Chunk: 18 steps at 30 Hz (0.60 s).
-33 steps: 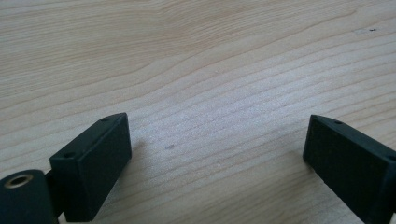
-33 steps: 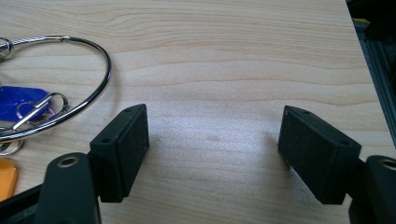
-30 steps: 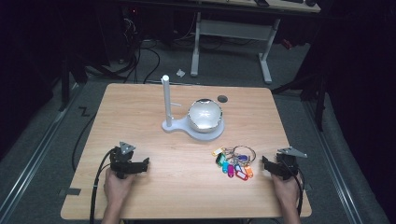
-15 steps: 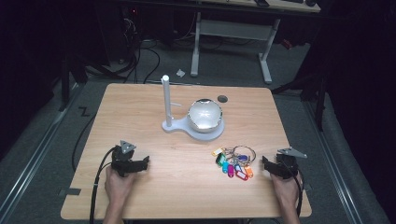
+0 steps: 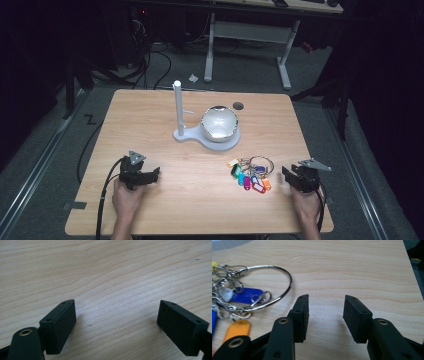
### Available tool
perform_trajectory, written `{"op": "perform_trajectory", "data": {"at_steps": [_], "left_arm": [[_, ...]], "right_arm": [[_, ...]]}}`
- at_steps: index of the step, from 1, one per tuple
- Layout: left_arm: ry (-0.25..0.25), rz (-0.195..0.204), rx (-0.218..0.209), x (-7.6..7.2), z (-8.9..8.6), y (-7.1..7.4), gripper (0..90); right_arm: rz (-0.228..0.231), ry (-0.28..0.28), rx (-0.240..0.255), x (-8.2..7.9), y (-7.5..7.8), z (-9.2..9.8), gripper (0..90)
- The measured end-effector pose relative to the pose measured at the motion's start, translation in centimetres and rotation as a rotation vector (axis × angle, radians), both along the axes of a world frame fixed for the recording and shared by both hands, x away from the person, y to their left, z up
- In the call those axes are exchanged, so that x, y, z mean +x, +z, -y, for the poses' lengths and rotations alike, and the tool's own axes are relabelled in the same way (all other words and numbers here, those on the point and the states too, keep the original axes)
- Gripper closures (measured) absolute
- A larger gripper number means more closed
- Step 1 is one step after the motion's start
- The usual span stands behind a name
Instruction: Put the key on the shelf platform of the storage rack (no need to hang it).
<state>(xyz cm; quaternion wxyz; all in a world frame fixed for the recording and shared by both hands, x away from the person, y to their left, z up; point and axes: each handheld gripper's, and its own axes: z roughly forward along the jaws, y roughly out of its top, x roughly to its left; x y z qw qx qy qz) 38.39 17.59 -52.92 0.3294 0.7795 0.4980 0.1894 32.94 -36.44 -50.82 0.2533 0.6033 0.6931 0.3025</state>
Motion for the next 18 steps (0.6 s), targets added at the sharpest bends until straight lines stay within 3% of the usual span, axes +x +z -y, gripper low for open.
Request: {"op": "perform_trajectory", "data": {"at_steps": [8, 13, 18], "left_arm": [[0.000, -0.001, 0.000, 0.0, 0.0, 0.0, 16.2], [0.002, 0.000, 0.000, 0.0, 0.0, 0.0, 16.3], [0.003, 0.000, 0.000, 0.0, 0.0, 0.0, 16.3]], "right_arm": [[-0.006, 0.041, 0.009, 0.0, 0.5, -0.3, 60.4], [0.020, 0.075, 0.025, 0.2, 1.3, -0.8, 61.4], [0.036, 0.154, 0.042, 0.2, 2.2, -2.3, 61.8]]}}
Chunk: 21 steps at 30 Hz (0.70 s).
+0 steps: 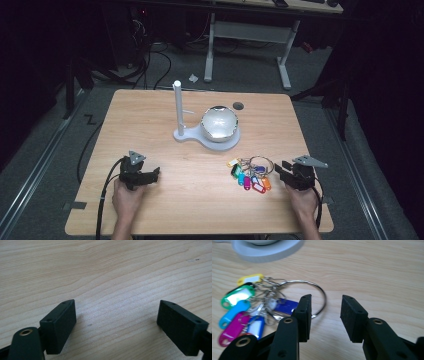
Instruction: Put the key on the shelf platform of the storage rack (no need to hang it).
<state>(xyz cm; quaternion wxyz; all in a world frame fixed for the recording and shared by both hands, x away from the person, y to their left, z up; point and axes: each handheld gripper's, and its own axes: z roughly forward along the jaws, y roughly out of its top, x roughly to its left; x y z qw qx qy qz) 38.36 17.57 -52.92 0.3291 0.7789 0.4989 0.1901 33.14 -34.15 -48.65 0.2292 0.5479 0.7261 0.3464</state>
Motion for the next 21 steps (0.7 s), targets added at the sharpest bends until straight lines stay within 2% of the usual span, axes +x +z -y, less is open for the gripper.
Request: {"op": "perform_trajectory", "data": {"at_steps": [3, 4, 6, 8, 10, 17, 21], "left_arm": [[0.000, 0.000, 0.000, 0.0, 0.0, 0.0, 16.3], [0.001, 0.000, 0.000, 0.0, 0.0, 0.0, 16.3], [0.001, 0.000, 0.000, 0.0, 0.0, 0.0, 16.3], [0.001, 0.000, 0.000, 0.0, 0.0, 0.0, 16.3], [0.002, 0.000, -0.001, 0.0, 0.0, 0.0, 16.3], [0.002, 0.000, 0.000, 0.0, 0.0, 0.0, 16.3], [0.003, 0.000, 0.000, 0.0, 0.0, 0.0, 16.4]], "right_arm": [[0.004, 0.032, 0.012, 0.1, 0.3, -0.6, 62.3], [0.007, 0.066, 0.024, 0.2, 0.4, -1.2, 62.7], [0.004, 0.093, 0.025, 0.1, 0.6, -1.9, 62.9], [0.003, 0.103, 0.027, 0.1, 0.6, -2.1, 63.2], [-0.002, 0.149, 0.035, 0.1, 0.6, -2.9, 63.7], [-0.025, 0.185, 0.040, 0.6, 0.2, -4.1, 64.5], [-0.045, 0.206, 0.036, 1.5, -0.1, -5.2, 64.8]]}}
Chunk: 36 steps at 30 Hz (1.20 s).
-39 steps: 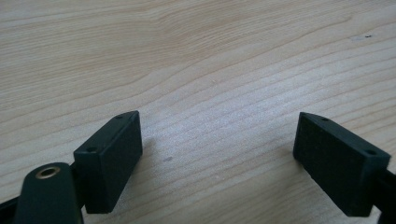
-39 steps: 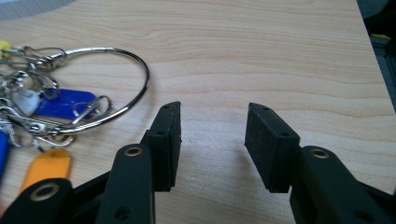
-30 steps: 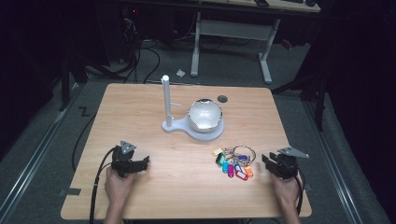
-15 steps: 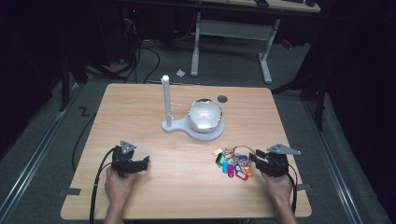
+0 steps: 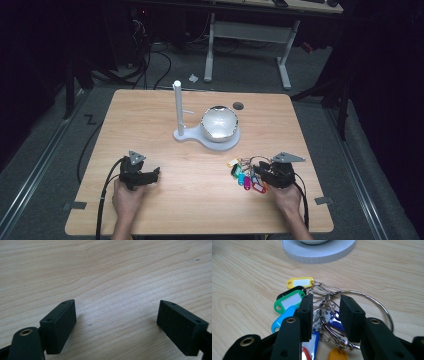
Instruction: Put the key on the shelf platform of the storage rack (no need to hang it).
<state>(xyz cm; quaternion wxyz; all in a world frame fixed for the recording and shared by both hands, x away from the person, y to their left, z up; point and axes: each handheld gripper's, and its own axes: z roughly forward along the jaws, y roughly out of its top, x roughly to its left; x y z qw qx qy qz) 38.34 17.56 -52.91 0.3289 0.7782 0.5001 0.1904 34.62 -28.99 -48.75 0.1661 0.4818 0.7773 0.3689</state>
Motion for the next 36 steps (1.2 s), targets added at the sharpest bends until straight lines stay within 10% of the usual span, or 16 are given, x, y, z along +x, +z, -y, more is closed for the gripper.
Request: {"op": "perform_trajectory", "data": {"at_steps": [18, 36], "left_arm": [[0.000, 0.000, 0.000, 0.0, 0.0, 0.0, 16.4], [0.003, 0.001, -0.001, 0.0, 0.0, 0.0, 16.4]], "right_arm": [[-0.098, -0.004, -0.053, 1.7, -1.7, -1.9, 66.9], [-0.072, -0.011, -0.116, 2.2, -1.9, -3.1, 82.4]]}}
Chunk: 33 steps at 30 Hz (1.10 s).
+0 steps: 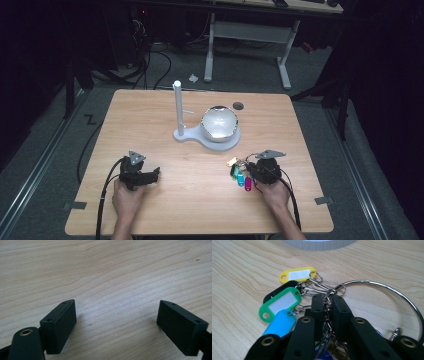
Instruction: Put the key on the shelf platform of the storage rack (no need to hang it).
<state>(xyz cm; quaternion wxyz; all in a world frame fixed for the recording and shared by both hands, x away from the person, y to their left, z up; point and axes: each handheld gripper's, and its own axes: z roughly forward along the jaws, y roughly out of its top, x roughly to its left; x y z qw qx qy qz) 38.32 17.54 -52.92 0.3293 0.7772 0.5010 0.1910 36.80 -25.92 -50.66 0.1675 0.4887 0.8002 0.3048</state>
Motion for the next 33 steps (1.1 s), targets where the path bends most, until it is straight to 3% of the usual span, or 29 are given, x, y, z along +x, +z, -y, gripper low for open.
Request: {"op": "perform_trajectory", "data": {"at_steps": [1, 7, 21, 33], "left_arm": [[0.000, 0.000, 0.000, 0.0, 0.0, 0.0, 16.4], [0.000, 0.000, 0.000, 0.0, 0.0, 0.0, 16.4], [0.000, 0.000, 0.000, 0.0, 0.0, 0.0, 16.5], [0.000, 0.000, 0.000, 0.0, 0.0, 0.0, 16.5]], "right_arm": [[0.005, 0.001, -0.020, 0.0, 0.0, -0.2, 83.0], [0.039, 0.009, -0.036, -0.3, 0.0, -0.3, 83.9], [0.101, 0.018, 0.099, -0.8, 1.9, 1.7, 85.0], [0.147, 0.020, 0.152, -0.9, 3.9, 3.0, 85.2]]}}
